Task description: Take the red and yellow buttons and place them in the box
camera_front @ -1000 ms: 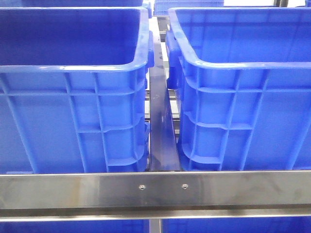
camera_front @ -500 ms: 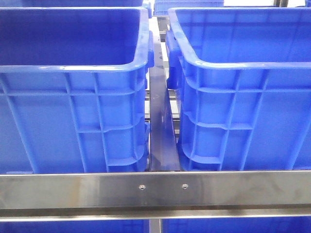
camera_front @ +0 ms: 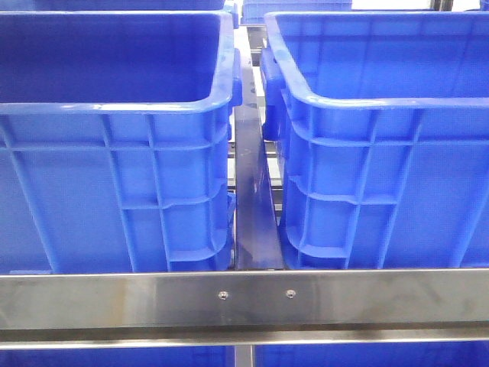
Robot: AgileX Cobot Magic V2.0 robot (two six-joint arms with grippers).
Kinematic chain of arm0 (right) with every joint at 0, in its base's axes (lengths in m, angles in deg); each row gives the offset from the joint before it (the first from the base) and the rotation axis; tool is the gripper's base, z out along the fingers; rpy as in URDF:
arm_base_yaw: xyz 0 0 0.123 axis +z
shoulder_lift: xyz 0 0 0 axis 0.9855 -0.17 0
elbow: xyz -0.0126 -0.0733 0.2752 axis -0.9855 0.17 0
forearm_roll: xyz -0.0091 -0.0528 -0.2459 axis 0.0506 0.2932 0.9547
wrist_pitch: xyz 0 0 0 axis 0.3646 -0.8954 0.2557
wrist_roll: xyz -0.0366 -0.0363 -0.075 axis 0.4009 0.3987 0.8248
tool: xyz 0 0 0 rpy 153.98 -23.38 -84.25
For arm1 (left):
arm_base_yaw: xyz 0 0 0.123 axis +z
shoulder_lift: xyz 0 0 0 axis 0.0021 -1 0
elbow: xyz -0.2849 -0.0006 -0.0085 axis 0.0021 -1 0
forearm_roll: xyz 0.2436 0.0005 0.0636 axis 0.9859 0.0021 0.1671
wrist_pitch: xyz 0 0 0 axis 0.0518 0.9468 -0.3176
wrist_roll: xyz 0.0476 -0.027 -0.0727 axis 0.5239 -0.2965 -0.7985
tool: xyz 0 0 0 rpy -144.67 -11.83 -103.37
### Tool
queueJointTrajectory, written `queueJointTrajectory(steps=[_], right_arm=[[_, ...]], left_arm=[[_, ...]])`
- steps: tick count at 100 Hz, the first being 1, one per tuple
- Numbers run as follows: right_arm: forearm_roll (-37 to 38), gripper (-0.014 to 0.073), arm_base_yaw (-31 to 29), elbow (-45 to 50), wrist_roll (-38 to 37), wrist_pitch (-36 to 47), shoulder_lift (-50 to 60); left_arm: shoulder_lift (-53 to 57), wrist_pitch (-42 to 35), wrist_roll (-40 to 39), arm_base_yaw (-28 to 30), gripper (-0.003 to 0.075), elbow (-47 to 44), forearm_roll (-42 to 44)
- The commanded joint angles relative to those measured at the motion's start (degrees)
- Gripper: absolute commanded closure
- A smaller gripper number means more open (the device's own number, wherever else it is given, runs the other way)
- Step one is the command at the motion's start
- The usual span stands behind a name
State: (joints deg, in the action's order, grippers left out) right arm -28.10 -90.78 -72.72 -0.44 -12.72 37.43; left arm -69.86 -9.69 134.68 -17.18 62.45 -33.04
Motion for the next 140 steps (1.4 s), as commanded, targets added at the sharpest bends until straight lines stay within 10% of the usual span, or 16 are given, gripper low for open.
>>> queueJointTrajectory(steps=[1,28,82,140], right_arm=[[-3.25,0.0031,-0.04,-4.92,-4.24,-11.16,-6.27],[-3.12,0.0031,0.62,-15.91,-9.1,-33.32,-22.07],[-3.73,0.0031,34.44,-24.12,-9.0,-10.4,-35.56],[-8.78,0.0031,41.57,-32.82,-9.05,-11.62,-46.88]], left_arm=[[1.02,-1.65,0.06,-0.46,0.0739,1.45,-3.96],[1.02,-1.65,0.06,-0.46,0.0739,1.45,-3.96],[1.02,-1.65,0.06,-0.46,0.0739,1.45,-3.96],[1.02,-1.32,0.06,-0.46,0.0739,1.45,-3.96]])
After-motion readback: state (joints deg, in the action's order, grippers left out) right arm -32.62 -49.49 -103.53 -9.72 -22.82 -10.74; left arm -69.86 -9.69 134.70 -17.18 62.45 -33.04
